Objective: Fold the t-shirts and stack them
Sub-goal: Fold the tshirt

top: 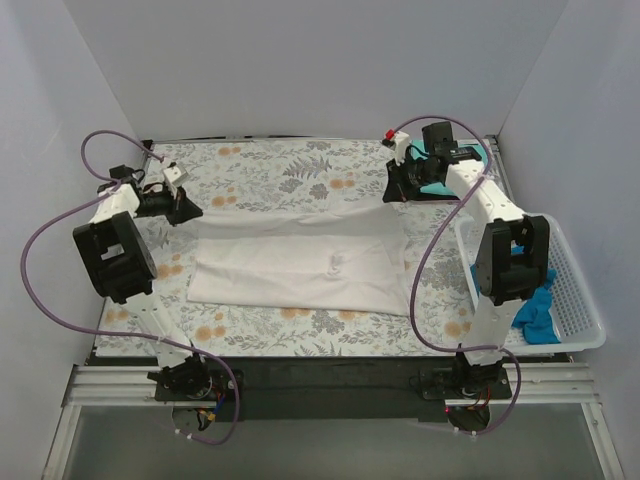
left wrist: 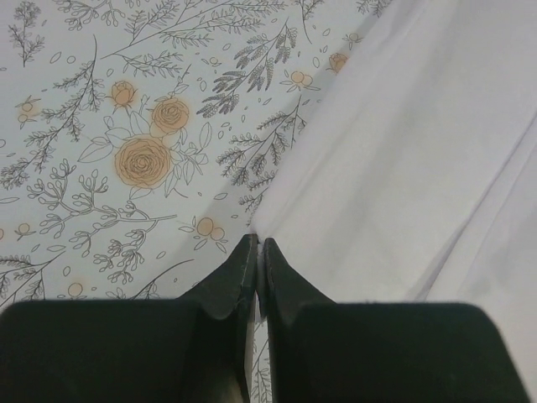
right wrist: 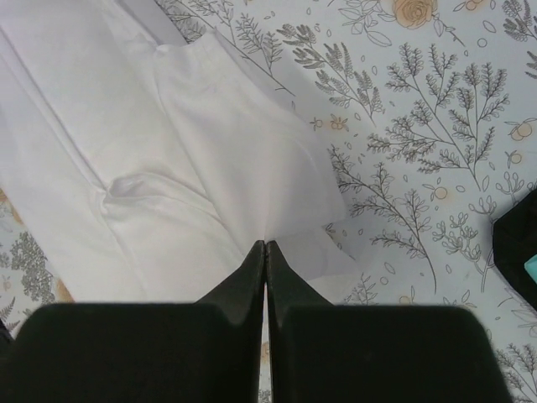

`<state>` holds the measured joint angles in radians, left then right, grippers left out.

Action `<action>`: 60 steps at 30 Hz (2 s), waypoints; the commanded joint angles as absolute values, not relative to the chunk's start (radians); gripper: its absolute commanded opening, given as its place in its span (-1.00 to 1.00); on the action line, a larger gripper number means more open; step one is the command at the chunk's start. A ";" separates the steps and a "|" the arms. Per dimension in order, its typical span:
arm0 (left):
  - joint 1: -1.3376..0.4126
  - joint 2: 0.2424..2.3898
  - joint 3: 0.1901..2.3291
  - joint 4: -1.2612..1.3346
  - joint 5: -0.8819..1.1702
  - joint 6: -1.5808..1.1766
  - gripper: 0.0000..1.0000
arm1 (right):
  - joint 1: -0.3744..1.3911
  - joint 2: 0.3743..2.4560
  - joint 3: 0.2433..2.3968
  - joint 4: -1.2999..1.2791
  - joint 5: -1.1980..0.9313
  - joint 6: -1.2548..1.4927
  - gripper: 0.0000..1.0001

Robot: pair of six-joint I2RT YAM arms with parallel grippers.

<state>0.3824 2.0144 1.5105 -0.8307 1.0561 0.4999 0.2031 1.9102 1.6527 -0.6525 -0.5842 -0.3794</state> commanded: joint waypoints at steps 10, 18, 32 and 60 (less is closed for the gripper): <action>0.410 1.844 1.425 -0.979 1.086 0.774 -1.00 | 0.242 1.664 1.415 -0.675 -0.592 -0.440 -0.97; 0.425 1.793 1.295 -0.988 1.009 0.880 -1.00 | 0.252 1.628 1.267 -0.669 -0.578 -0.471 -0.97; 0.428 1.815 1.325 -0.876 1.037 0.724 -1.00 | 0.255 1.644 1.293 -0.644 -0.577 -0.459 -0.97; 0.451 1.850 1.197 -0.928 0.881 0.979 -1.00 | 0.305 1.698 1.048 -0.584 -0.607 -0.466 -0.97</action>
